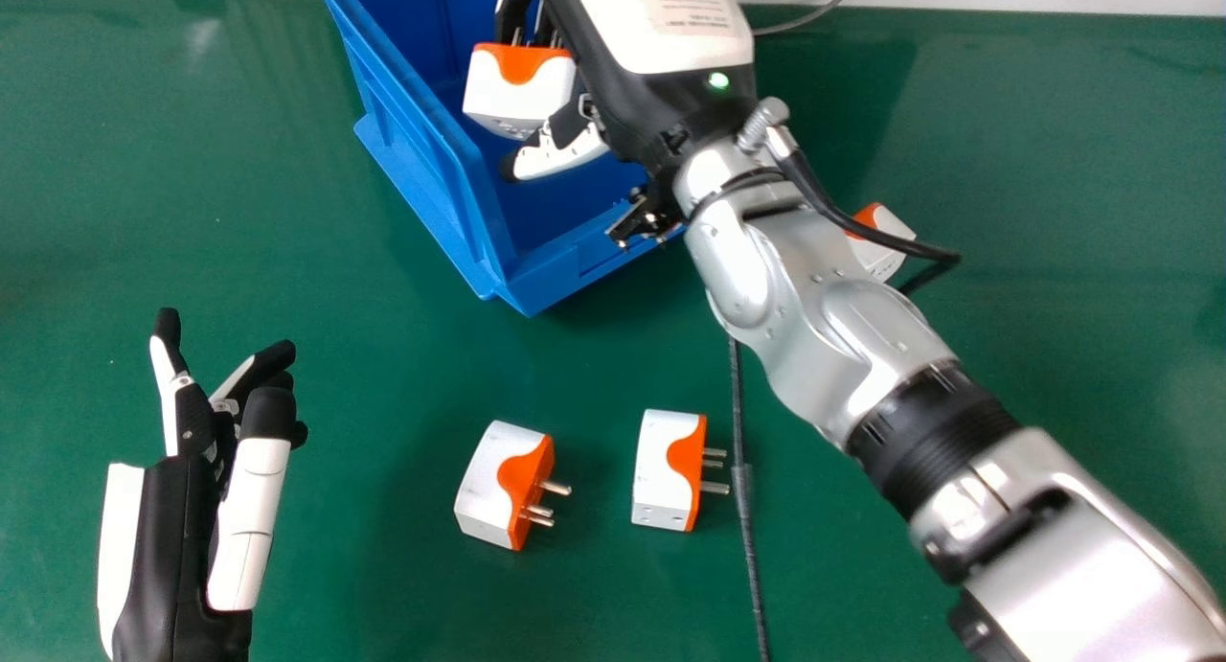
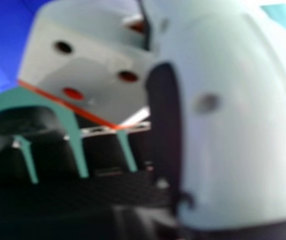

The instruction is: Pick all objects and put in blue box

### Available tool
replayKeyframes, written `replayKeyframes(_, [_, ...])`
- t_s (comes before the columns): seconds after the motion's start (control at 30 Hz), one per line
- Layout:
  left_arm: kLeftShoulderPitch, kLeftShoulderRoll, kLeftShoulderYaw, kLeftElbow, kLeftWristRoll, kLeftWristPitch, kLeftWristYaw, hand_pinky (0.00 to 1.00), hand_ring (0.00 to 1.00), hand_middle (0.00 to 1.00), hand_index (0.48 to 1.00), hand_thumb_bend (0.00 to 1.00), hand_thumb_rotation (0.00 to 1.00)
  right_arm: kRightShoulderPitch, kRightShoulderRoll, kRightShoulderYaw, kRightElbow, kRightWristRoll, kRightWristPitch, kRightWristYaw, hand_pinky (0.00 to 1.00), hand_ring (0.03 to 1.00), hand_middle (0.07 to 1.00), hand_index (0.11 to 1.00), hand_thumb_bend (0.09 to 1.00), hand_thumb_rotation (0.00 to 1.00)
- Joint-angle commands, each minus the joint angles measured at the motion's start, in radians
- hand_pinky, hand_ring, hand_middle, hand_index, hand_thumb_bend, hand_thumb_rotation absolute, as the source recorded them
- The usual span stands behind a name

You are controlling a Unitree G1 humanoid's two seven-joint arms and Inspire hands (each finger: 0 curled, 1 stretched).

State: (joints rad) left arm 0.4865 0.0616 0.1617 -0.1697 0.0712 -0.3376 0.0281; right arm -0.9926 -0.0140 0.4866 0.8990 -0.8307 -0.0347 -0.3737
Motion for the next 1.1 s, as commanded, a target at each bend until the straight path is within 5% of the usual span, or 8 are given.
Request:
replayKeyframes(0.0, [0.004, -0.001, -0.002, -0.025, 0.003, -0.004, 0.004, 0.76, 0.85, 0.86, 0.9, 0.86, 1.0, -0.089, 0.009, 0.005, 0.047, 0.002, -0.011, -0.044, 0.05, 0.104, 0.181, 0.476, 0.502, 0.12])
replayKeyframes(0.33, [0.013, -0.003, -0.002, -0.036, -0.01, -0.005, -0.005, 0.76, 0.85, 0.86, 0.899, 0.86, 1.0, -0.151, 0.024, 0.062, 0.162, -0.008, -0.002, -0.025, 0.15, 0.203, 0.286, 0.466, 0.509, 0.1])
replayKeyframes(0.4, [0.013, -0.002, 0.0, -0.035, -0.013, -0.006, -0.008, 0.76, 0.85, 0.86, 0.899, 0.86, 1.0, -0.149, 0.022, 0.068, 0.152, -0.003, 0.011, 0.009, 0.29, 0.365, 0.417, 0.515, 0.545, 0.11])
replayKeyframes(0.43, [0.013, -0.002, 0.0, -0.034, -0.014, -0.006, -0.009, 0.76, 0.85, 0.86, 0.899, 0.86, 1.0, -0.148, 0.021, 0.069, 0.146, 0.001, 0.017, 0.021, 0.51, 0.605, 0.646, 0.671, 0.608, 0.18])
replayKeyframes(0.47, [0.013, -0.002, 0.0, -0.035, -0.015, -0.006, -0.009, 0.76, 0.85, 0.86, 0.899, 0.86, 1.0, -0.146, 0.021, 0.067, 0.141, 0.006, 0.022, 0.031, 0.6, 0.699, 0.737, 0.733, 0.63, 0.21])
replayKeyframes(0.57, [0.016, -0.002, 0.0, -0.042, -0.014, -0.005, -0.012, 0.76, 0.85, 0.86, 0.899, 0.86, 1.0, -0.137, 0.018, 0.061, 0.12, 0.014, 0.035, 0.043, 0.76, 0.852, 0.886, 0.849, 0.626, 0.25])
replayKeyframes(1.07, [0.019, 0.008, 0.012, -0.04, -0.011, -0.007, -0.02, 0.76, 0.85, 0.86, 0.899, 0.86, 1.0, -0.092, 0.0, 0.065, 0.021, 0.007, 0.092, 0.033, 0.92, 0.952, 0.968, 0.912, 0.52, 0.27])
